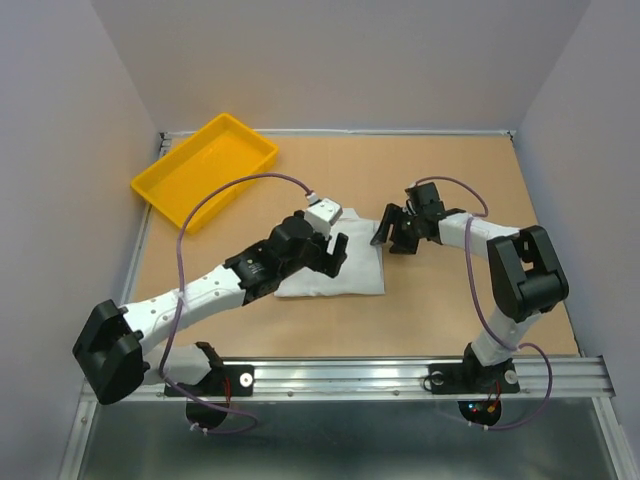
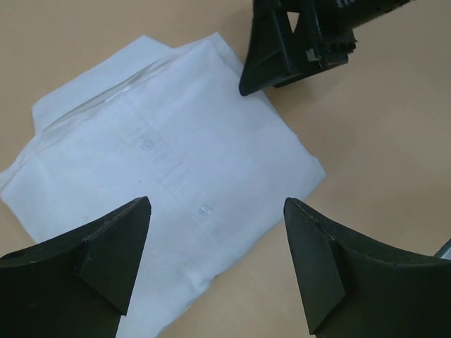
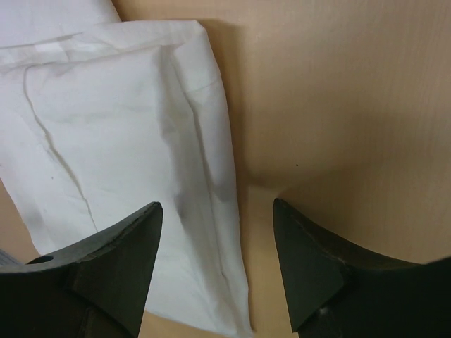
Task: Fold and stack the long sleeve shirts
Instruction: Fold the shirt
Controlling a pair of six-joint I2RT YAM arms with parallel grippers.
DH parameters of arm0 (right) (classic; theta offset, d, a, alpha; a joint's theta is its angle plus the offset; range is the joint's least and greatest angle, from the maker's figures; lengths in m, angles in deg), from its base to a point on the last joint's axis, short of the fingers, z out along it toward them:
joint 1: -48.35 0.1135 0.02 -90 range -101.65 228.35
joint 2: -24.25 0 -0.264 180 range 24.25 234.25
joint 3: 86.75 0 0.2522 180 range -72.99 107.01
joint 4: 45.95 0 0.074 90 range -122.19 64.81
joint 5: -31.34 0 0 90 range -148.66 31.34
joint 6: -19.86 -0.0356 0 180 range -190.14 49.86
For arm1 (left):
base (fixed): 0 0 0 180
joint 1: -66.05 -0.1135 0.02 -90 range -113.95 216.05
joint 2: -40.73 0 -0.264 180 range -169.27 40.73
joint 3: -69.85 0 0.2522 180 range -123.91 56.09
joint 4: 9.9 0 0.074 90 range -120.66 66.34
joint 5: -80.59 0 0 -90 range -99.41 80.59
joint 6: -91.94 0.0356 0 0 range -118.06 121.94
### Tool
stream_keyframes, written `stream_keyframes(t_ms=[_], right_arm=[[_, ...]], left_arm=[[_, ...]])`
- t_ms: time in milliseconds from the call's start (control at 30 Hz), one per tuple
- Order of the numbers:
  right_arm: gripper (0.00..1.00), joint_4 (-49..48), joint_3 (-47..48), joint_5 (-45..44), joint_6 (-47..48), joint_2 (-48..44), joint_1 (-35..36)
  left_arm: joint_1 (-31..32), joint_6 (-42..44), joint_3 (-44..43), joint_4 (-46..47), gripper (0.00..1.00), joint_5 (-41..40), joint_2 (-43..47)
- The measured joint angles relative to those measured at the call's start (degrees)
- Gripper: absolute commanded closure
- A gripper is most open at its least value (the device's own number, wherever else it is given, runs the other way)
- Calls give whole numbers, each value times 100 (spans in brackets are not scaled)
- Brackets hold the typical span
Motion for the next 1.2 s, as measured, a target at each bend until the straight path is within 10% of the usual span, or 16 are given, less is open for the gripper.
stream_keyframes(t_ms=[467,1200], right_arm=[[98,-319,70,549,-227,391,0],[99,-323,195,903,-428,387,0]], left_arm=[[1504,973,-444,337,17,-365,-1993],[2345,1917,-798,848,34,-2306,-3567]])
